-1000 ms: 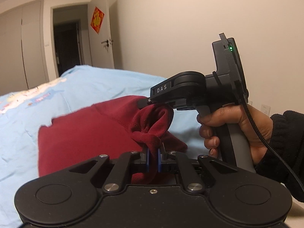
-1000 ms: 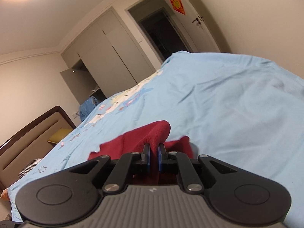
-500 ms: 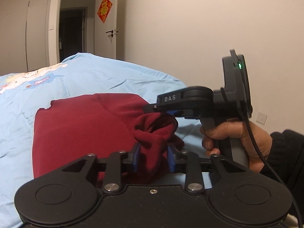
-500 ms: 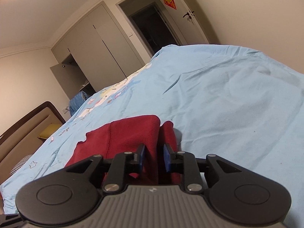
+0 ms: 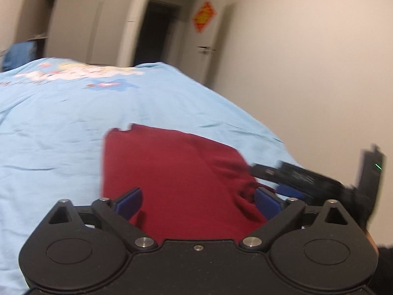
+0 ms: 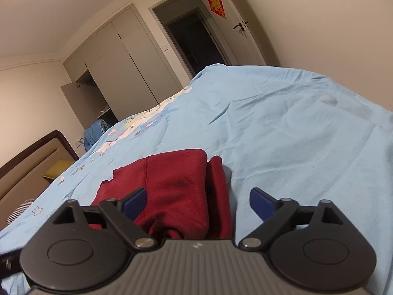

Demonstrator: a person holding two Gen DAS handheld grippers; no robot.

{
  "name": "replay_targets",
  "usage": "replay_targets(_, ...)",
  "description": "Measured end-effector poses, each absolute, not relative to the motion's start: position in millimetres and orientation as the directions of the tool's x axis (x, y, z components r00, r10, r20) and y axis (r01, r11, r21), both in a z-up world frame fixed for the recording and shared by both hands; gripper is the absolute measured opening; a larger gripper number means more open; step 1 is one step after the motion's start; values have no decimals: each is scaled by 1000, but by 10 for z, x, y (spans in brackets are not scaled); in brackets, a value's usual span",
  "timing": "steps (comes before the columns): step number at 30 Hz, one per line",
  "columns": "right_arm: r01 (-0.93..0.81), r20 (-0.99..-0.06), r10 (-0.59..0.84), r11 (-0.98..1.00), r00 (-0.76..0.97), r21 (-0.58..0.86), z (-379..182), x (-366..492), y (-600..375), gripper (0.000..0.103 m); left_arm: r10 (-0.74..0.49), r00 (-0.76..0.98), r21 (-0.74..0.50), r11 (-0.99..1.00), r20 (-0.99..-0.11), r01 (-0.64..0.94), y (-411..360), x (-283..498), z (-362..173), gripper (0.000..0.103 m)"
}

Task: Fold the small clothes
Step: 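Open both tools and withdraw from the folded sweater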

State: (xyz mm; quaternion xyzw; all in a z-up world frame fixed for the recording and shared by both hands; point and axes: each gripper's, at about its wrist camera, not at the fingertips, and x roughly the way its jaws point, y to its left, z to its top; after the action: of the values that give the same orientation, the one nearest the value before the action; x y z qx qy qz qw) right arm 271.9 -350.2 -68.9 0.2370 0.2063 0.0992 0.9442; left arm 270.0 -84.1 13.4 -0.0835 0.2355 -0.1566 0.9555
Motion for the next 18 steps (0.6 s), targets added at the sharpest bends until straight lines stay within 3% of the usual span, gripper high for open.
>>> replay_targets(3, -94, -341, 273, 884, 900, 458, -659, 2644, -3435, 103, -258, 855, -240, 957, -450, 162, -712, 2752, 133, 102)
replay_targets(9, -108, -325, 242, 918, 914, 380, -594, 2438, -3261, 103, -155, 834, -256, 967, -530, 17, -431, 2814, 23, 102)
replay_targets(18, -236, -283, 307, 937, 909, 257, -494, 2163, -2917, 103, -115, 805, -268, 962, -581, -56, -228, 2775, -96, 102)
